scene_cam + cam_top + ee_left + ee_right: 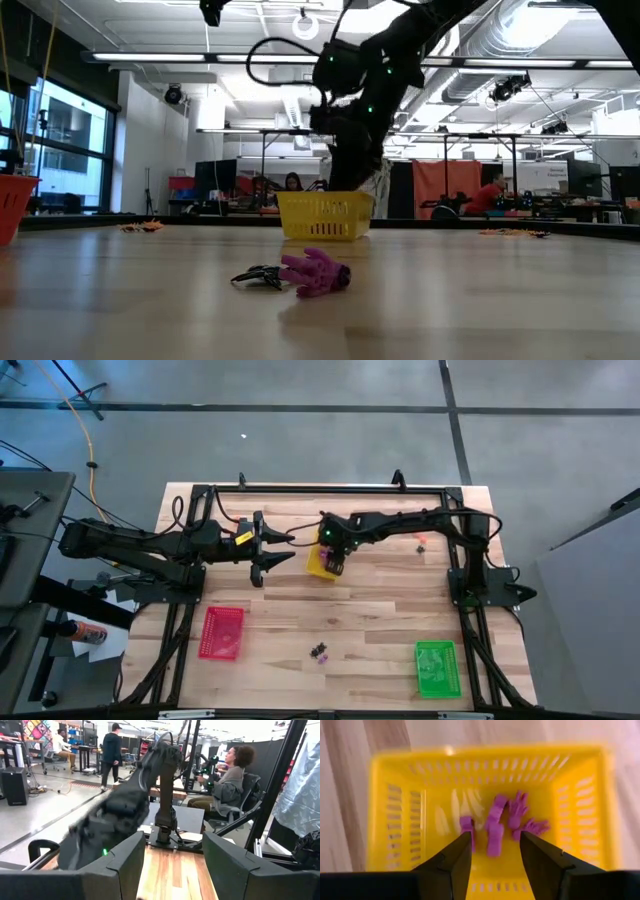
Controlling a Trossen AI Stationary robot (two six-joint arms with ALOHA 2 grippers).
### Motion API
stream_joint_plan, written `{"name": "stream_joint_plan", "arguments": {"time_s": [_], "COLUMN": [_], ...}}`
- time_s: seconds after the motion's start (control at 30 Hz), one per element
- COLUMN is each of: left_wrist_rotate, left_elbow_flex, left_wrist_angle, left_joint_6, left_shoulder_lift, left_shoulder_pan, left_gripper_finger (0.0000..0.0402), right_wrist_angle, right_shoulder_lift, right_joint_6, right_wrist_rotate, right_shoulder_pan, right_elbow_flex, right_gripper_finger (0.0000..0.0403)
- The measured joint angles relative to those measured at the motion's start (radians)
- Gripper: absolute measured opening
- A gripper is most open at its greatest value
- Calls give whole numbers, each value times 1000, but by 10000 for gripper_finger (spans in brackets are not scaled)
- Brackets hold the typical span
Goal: Sort Halloween decoration
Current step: Put the skeleton toy into the yellow bin
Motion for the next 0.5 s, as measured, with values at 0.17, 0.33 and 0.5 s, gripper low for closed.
{"name": "stream_joint_plan", "arguments": {"time_s": [0.17, 0.33, 0.5], "left_wrist_rotate": [0, 0, 0], "left_elbow_flex": [0, 0, 0], "left_wrist_angle": [-1, -6, -11], "left_joint_6": [0, 0, 0], "left_shoulder_lift": [0, 0, 0], "left_shoulder_pan": [0, 0, 0], "left_gripper_finger": [188, 188, 188], "right_wrist_angle": [-134, -258, -299], "right_shoulder_lift": [-44, -136, -289], "right_joint_6": [-65, -117, -98], "right_wrist_rotate": [0, 11, 29], "right_shoulder_pan": [-14, -19, -20], "right_elbow_flex": [75, 112, 37], "right_gripper_finger": [162, 162, 162]}}
